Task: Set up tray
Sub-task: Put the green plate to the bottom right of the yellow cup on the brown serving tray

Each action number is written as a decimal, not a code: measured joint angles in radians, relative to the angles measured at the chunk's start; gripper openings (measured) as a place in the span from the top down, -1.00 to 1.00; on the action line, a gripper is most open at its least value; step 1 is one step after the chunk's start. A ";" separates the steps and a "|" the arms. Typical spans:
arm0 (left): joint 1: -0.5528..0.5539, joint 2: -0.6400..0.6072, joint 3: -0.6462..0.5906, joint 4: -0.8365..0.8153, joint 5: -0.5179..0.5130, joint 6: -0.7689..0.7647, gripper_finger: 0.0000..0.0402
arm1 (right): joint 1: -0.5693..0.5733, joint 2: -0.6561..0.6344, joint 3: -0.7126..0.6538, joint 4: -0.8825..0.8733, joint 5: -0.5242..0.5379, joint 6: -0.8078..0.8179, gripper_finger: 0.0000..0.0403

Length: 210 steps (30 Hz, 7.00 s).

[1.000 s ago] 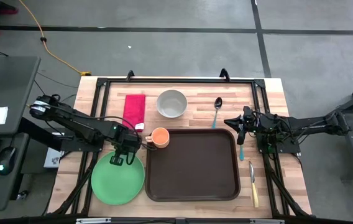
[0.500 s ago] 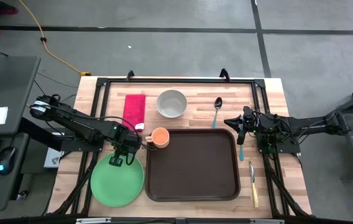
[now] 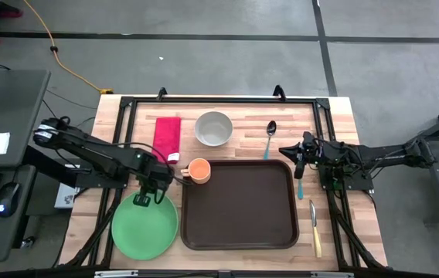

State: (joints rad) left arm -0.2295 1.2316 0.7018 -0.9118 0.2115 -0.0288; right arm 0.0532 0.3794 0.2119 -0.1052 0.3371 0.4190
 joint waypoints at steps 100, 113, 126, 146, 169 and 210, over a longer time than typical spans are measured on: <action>-0.006 0.445 0.830 0.098 -0.133 -0.946 0.93 | 0.000 -0.374 0.000 -0.238 -0.325 -0.344 1.00; -0.006 0.492 0.830 0.104 -0.152 -1.128 0.93 | 0.000 -0.374 0.000 -0.234 -0.340 -0.368 1.00; -0.006 0.507 0.829 0.070 -0.207 -1.250 0.94 | 0.000 -0.374 0.000 -0.225 -0.379 -0.399 1.00; -0.006 0.563 0.828 0.065 -0.207 -1.315 0.94 | 0.000 -0.373 0.000 -0.217 -0.328 -0.420 1.00; -0.006 0.602 0.829 0.071 -0.222 -1.341 0.94 | 0.000 -0.375 0.000 -0.221 -0.348 -0.420 1.00; 0.005 0.668 0.828 0.024 -0.241 -1.392 0.94 | 0.000 -0.372 0.000 -0.221 -0.349 -0.420 1.00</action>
State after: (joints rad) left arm -0.2240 1.8992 1.5294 -0.8875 -0.0298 -1.4205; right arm 0.0532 0.0071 0.2123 -0.3264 -0.0120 -0.0006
